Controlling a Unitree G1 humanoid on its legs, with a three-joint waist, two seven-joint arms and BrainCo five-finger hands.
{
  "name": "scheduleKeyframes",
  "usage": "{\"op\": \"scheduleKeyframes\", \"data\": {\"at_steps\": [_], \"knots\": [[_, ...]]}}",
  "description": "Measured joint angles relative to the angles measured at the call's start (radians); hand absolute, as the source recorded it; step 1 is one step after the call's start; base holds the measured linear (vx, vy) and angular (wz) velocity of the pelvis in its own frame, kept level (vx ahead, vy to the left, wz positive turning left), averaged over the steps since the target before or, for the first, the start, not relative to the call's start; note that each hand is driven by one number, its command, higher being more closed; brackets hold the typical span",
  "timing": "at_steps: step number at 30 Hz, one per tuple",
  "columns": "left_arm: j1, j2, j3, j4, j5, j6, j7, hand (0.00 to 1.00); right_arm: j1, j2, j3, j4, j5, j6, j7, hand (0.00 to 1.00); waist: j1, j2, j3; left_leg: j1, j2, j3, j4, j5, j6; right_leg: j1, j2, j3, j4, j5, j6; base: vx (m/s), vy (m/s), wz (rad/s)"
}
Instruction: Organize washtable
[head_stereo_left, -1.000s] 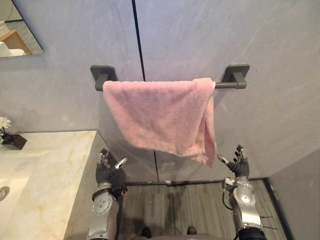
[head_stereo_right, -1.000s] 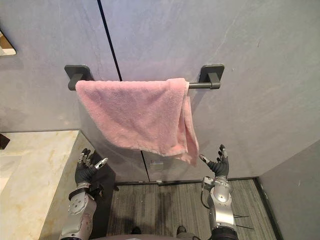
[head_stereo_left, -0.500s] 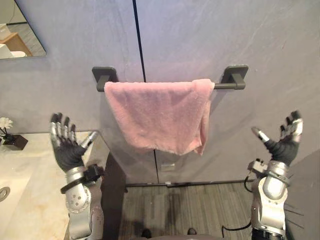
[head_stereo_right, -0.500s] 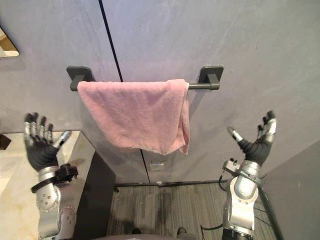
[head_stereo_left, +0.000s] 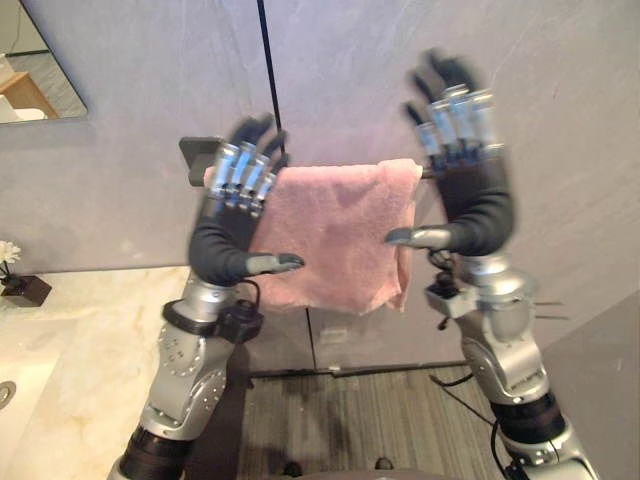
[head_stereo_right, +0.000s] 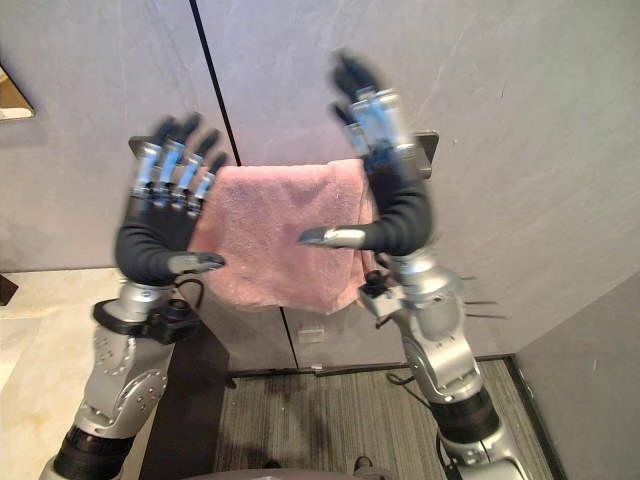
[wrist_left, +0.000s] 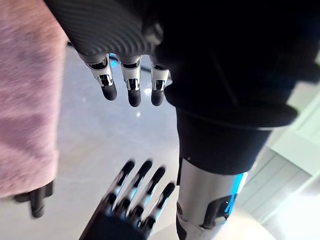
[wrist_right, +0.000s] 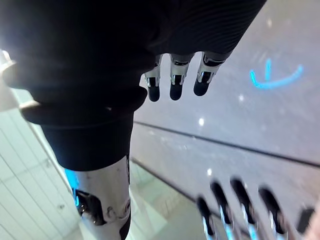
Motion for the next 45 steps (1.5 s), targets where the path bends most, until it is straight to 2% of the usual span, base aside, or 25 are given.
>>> {"op": "scheduleKeyframes", "data": {"at_steps": [3, 9, 12, 15, 22, 28, 30, 33, 37, 45], "knots": [[-0.002, 0.01, -0.043, 0.068, -0.007, 0.022, -0.026, 0.0, -0.005, -0.042, 0.074, 0.073, 0.01, 0.028, 0.039, 0.0, 0.003, 0.0, 0.0, -0.006, 0.0, 0.001, 0.0, 0.0, 0.0, -0.005, 0.0, 0.002, 0.002, 0.0, 0.0, 0.0, 0.0, 0.0], [0.0, 0.03, -0.106, 0.223, 0.008, 0.062, -0.028, 0.0, -0.013, -0.11, 0.18, 0.234, 0.009, 0.064, 0.086, 0.0, 0.003, 0.0, -0.001, -0.019, 0.0, 0.011, 0.0, 0.0, 0.0, -0.029, 0.001, 0.015, 0.013, 0.0, 0.0, -0.03, -0.019, -0.05], [0.001, 0.027, -0.117, 0.286, 0.041, 0.075, -0.024, 0.0, -0.013, -0.112, 0.208, 0.289, -0.007, 0.081, 0.093, 0.0, 0.001, 0.0, -0.001, -0.022, 0.001, 0.012, 0.0, 0.001, 0.001, -0.033, 0.001, 0.02, 0.012, 0.0, 0.0, -0.01, -0.006, -0.01], [0.01, 0.012, -0.118, 0.378, 0.118, 0.096, -0.008, 0.0, -0.009, -0.109, 0.238, 0.372, -0.06, 0.102, 0.099, 0.0, 0.002, 0.0, -0.001, -0.029, 0.001, 0.01, 0.0, 0.001, 0.001, -0.036, 0.001, 0.022, 0.01, 0.001, -0.001, 0.0, 0.0, 0.0], [0.039, -0.04, -0.111, 0.481, 0.23, 0.108, 0.024, 0.0, 0.04, -0.082, 0.228, 0.446, -0.171, 0.121, 0.095, 0.0, 0.004, -0.001, -0.002, -0.05, 0.001, 0.006, 0.005, 0.001, 0.001, -0.053, 0.001, 0.019, 0.009, 0.001, -0.002, 0.0, -0.008, 0.01], [0.046, -0.131, -0.066, 0.548, 0.327, 0.119, 0.063, 0.0, 0.134, 0.011, 0.101, 0.493, -0.256, 0.122, 0.067, 0.0, 0.008, -0.001, -0.002, -0.053, 0.002, 0.003, 0.006, 0.0, 0.001, -0.054, 0.0, 0.017, 0.009, 0.001, -0.002, -0.02, -0.012, 0.01], [0.047, -0.163, 0.021, 0.57, 0.329, 0.119, 0.107, 0.0, 0.174, 0.029, 0.012, 0.532, -0.28, 0.135, 0.034, 0.0, 0.007, -0.001, -0.002, -0.053, 0.002, 0.002, 0.006, 0.0, 0.001, -0.054, 0.0, 0.017, 0.01, 0.001, -0.002, -0.04, -0.018, 0.0], [0.059, -0.161, 0.091, 0.579, 0.343, 0.119, 0.145, 0.0, 0.213, 0.03, -0.078, 0.548, -0.292, 0.142, 0.003, 0.0, 0.002, -0.001, -0.002, -0.053, 0.002, 0.002, 0.006, 0.001, 0.001, -0.054, 0.001, 0.017, 0.01, 0.001, -0.002, -0.01, -0.006, 0.0], [0.062, -0.161, 0.115, 0.606, 0.371, 0.119, 0.173, 0.0, 0.236, 0.055, -0.163, 0.548, -0.313, 0.142, -0.035, 0.0, -0.001, -0.001, -0.002, -0.052, 0.002, 0.0, 0.006, 0.001, 0.0, -0.053, 0.002, 0.007, 0.01, 0.001, -0.001, 0.0, 0.0, 0.0], [0.079, -0.161, 0.254, 0.647, 0.387, 0.119, 0.222, 0.0, 0.268, 0.099, -0.3, 0.551, -0.315, 0.142, -0.081, 0.0, -0.006, -0.005, -0.004, -0.05, 0.0, -0.002, 0.006, 0.001, 0.0, -0.049, 0.0, 0.001, 0.002, 0.007, 0.001, -0.02, -0.008, 0.0]]}}
